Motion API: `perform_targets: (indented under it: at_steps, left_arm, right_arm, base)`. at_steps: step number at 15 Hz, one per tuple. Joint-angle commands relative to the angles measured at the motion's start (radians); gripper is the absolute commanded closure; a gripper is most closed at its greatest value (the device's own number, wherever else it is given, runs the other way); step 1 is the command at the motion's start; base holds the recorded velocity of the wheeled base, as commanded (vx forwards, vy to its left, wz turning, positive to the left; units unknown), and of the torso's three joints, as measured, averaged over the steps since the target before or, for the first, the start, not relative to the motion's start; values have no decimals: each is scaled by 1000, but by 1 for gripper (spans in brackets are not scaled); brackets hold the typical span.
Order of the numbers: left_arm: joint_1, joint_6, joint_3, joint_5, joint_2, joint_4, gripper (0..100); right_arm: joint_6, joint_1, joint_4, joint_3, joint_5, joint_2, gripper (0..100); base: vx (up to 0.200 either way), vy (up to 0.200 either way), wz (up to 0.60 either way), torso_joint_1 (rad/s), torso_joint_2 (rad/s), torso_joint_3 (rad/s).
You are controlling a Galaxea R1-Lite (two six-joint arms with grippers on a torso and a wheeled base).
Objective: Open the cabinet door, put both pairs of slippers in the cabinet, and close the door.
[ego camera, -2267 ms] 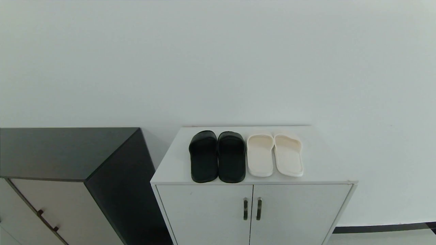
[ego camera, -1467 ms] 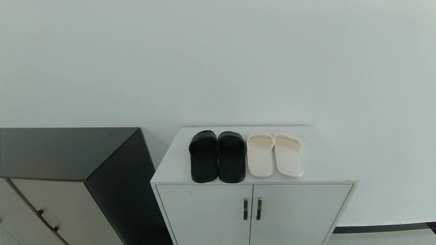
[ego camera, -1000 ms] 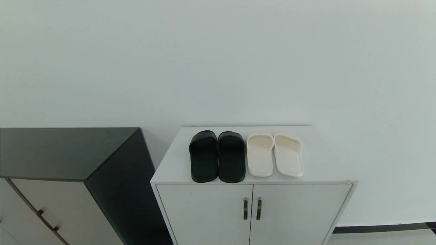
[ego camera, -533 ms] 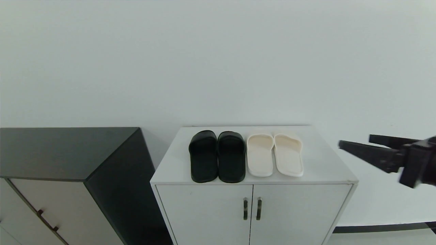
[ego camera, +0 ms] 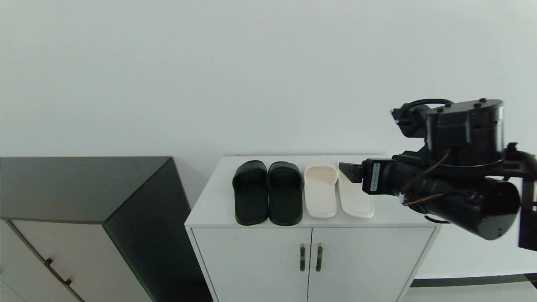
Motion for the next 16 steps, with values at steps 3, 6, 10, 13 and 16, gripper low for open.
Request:
perform_targets:
  at_steps: [3, 6, 10, 13, 16]
  left_arm:
    - [0, 3, 0, 0, 1, 0, 100]
    - [0, 3, 0, 1, 1, 0, 100]
    - [0, 3, 0, 1, 1, 0, 100]
    - [0, 3, 0, 1, 1, 0, 100]
    - [0, 3, 0, 1, 1, 0, 100]
  right_arm:
    - [76, 1, -6, -63, -76, 197, 0]
    - [70, 0, -135, -77, -130, 314, 0]
    - [49, -51, -196, -141, -141, 444, 0]
    - [37, -88, -201, -197, -141, 501, 0]
    - [-16, -121, -240, -241, -141, 550, 0]
  base:
    - [0, 0, 0, 0, 0, 0]
    - [0, 0, 0, 0, 0, 0]
    - [0, 0, 0, 0, 0, 0]
    - [0, 0, 0, 0, 0, 0]
    - [0, 0, 0, 0, 0, 0]
